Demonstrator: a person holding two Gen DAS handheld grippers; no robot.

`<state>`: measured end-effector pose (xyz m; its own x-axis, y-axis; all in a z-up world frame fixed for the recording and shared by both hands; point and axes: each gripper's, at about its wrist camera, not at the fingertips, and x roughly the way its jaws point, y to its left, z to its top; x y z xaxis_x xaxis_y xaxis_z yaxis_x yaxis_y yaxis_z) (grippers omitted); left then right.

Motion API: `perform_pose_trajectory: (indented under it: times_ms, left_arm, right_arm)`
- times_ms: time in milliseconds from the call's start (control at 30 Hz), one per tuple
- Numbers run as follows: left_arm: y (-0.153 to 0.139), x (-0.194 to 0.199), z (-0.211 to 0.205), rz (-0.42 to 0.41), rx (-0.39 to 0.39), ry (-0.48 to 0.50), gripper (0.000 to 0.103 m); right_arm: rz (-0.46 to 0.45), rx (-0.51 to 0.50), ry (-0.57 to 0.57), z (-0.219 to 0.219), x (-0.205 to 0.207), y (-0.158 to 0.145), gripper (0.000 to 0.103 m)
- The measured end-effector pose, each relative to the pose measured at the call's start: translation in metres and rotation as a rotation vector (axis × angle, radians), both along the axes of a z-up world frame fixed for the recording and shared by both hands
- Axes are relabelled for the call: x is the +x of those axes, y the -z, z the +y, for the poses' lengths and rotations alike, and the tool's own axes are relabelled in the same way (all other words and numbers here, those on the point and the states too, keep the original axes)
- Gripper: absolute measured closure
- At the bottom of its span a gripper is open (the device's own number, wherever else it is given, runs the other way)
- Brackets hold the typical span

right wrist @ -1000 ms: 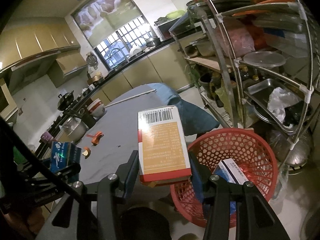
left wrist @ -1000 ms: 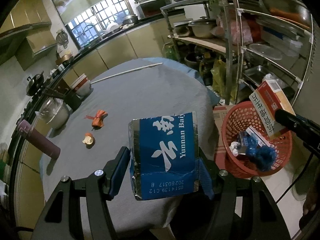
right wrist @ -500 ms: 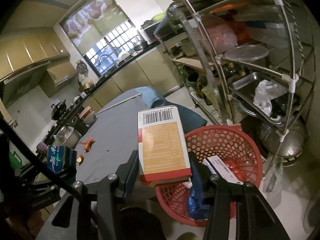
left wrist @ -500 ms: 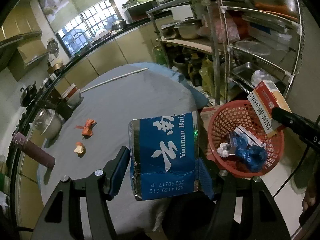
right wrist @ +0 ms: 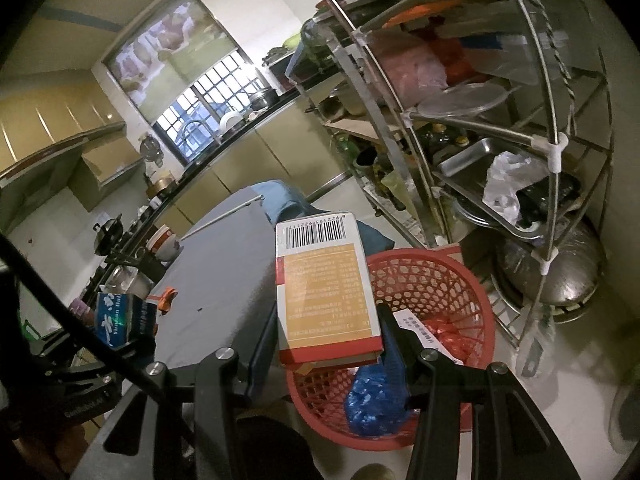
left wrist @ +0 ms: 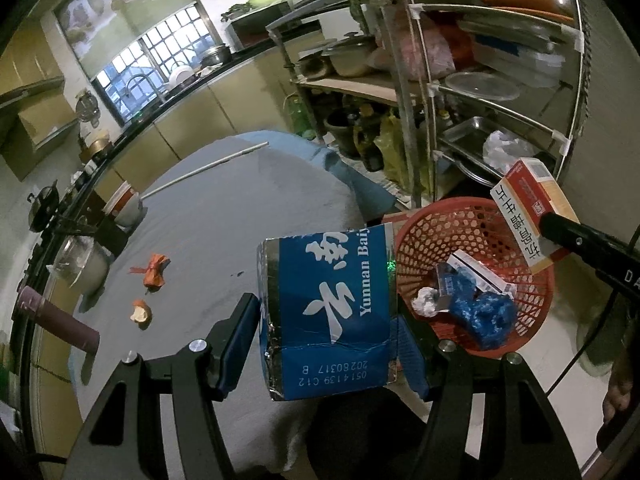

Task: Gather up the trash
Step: 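Carry the blue box with the left gripper toward the basket while the right carries its box, then open both grippers over the red basket to drop the two boxes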

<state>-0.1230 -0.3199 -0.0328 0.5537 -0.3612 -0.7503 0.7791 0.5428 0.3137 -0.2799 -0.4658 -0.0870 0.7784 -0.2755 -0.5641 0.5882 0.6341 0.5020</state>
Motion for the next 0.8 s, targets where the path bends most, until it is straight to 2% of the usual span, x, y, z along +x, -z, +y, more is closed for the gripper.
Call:
perform_pose_trajectory:
  times_ms: [100, 367, 533, 600, 633, 667, 800]
  left_arm:
    - [0.004, -0.003, -0.008, 0.025, -0.003, 0.025, 0.036]
    - [0.025, -0.007, -0.04, 0.272, -0.051, 0.205, 0.036]
    - [0.043, -0.013, -0.062, 0.387, -0.062, 0.286, 0.032]
    - [0.049, -0.014, -0.071, 0.409, -0.051, 0.303, 0.031]
    - [0.051, -0.014, -0.072, 0.41, -0.045, 0.305, 0.031]
    - [0.054, -0.014, -0.075, 0.407, -0.03, 0.307, 0.031]
    - [0.056, -0.005, -0.066, 0.413, -0.014, 0.285, 0.031]
  right_arm:
    - [0.004, 0.006, 0.013, -0.005, -0.005, 0.002, 0.052]
    - [0.014, 0.063, 0.081, -0.026, -0.026, 0.02, 0.052]
    - [0.01, 0.126, 0.099, -0.034, -0.03, 0.035, 0.049]
    - [0.004, 0.153, 0.1, -0.037, -0.028, 0.041, 0.045]
    - [0.004, 0.171, 0.105, -0.039, -0.026, 0.043, 0.037]
    - [0.003, 0.186, 0.112, -0.04, -0.026, 0.045, 0.035]
    - [-0.051, 0.218, 0.13, -0.043, -0.029, 0.044, 0.033]
